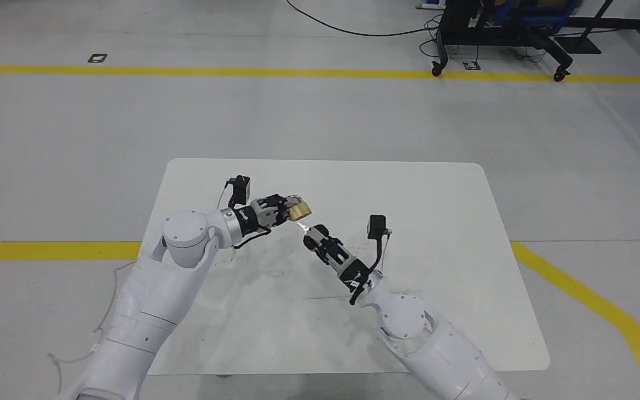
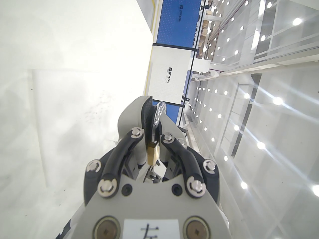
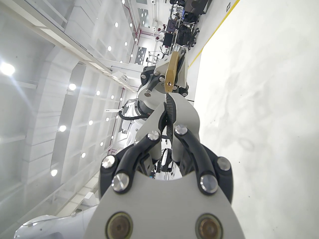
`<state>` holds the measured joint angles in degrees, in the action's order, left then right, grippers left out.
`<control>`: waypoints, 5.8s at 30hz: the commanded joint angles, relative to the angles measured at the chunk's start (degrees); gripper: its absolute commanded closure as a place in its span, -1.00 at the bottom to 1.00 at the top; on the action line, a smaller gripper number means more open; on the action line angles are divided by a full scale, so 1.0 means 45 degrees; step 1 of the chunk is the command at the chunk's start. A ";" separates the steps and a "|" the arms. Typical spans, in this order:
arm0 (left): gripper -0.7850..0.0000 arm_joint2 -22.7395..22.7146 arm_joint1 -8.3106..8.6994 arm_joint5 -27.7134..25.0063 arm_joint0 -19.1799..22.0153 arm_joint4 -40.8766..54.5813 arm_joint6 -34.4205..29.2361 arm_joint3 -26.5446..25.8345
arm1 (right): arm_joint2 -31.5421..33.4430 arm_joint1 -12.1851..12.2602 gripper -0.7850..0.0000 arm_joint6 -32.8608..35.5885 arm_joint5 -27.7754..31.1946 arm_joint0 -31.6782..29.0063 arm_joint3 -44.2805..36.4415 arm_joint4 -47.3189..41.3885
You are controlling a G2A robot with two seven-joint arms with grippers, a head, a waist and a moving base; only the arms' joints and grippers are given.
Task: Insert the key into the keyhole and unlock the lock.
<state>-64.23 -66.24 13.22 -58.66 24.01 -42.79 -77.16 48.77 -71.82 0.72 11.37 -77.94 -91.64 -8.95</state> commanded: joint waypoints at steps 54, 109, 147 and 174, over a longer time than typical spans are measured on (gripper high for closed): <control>1.00 -0.0345 -0.0011 0.0006 -0.0406 -0.0111 0.0414 -0.0435 | -0.0272 -0.1236 1.00 -0.2001 -0.1390 0.0082 0.0276 0.2256; 1.00 -0.0615 -0.0001 -0.1387 -0.0422 0.0350 -0.0947 -0.0478 | 0.2178 -0.1422 0.35 0.2334 -0.1869 -0.0951 -0.0822 -0.4281; 1.00 -0.0519 0.0068 -0.2160 -0.0424 -0.0699 -0.1130 -0.0762 | 0.2683 -0.1963 1.00 0.3343 -0.4056 -0.0987 -0.0721 -1.2826; 1.00 -0.0847 0.0123 -0.2097 -0.0591 -0.1138 -0.0241 -0.0957 | 0.3851 -0.1442 -1.00 0.3206 -0.0837 -0.1426 -0.1134 -0.4961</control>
<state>-68.09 -65.70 3.64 -61.42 19.19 -43.92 -81.51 64.97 -78.54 16.10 6.06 -83.72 -96.51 -35.19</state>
